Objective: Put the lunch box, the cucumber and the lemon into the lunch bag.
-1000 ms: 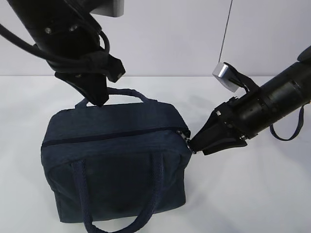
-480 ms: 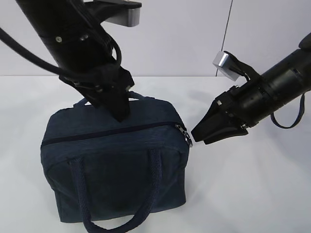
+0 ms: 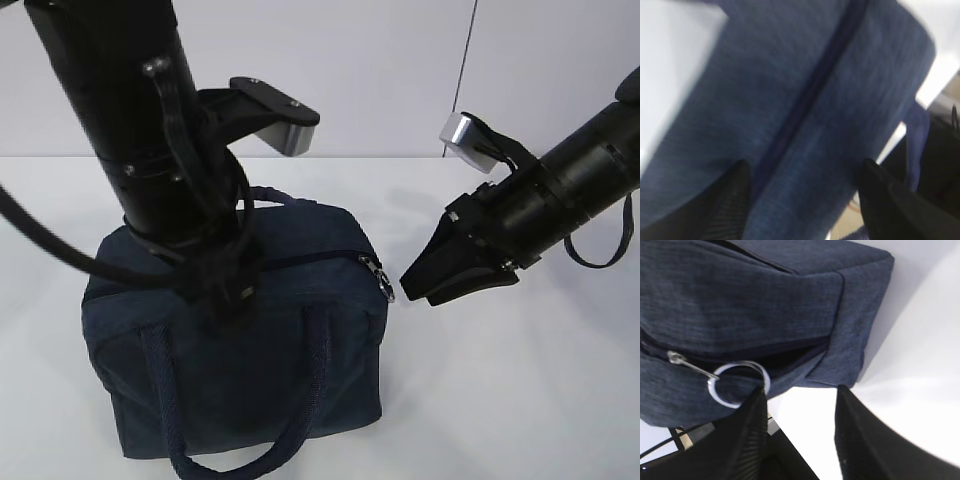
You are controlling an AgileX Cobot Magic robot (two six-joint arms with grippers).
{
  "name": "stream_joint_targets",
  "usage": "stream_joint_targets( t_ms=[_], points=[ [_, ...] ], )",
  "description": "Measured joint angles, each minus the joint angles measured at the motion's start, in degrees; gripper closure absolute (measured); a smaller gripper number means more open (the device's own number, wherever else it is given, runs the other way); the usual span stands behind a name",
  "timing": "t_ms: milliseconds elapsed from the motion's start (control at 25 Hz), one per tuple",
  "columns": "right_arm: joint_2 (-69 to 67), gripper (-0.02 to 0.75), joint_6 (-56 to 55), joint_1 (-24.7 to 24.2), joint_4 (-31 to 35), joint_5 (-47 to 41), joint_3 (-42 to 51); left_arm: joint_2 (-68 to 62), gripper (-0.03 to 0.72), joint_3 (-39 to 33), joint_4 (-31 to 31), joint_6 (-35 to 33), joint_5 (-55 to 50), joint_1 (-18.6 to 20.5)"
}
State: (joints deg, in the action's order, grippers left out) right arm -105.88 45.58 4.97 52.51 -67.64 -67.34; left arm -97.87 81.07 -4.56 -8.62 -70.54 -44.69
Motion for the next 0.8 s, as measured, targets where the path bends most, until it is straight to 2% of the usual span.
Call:
stream_joint_targets(
  t_ms=[240, 440, 800],
  points=[
    [1.49, 0.419, -1.34, 0.00, -0.14, -0.05, 0.00, 3.72, 0.225, -1.43, 1.04, -0.24, 0.00, -1.00],
    [1.98, 0.419, -2.81, 0.00, 2.39, -0.13, 0.00, 3.98, 0.228, -1.56, 1.51, -0.73, 0.00, -2.26],
    [1.98, 0.420, -3.20, 0.00, 3.28, -0.19, 0.00, -0.40, 0.230, -1.56, 5.40, -3.33, 0.11, -3.70]
  ],
)
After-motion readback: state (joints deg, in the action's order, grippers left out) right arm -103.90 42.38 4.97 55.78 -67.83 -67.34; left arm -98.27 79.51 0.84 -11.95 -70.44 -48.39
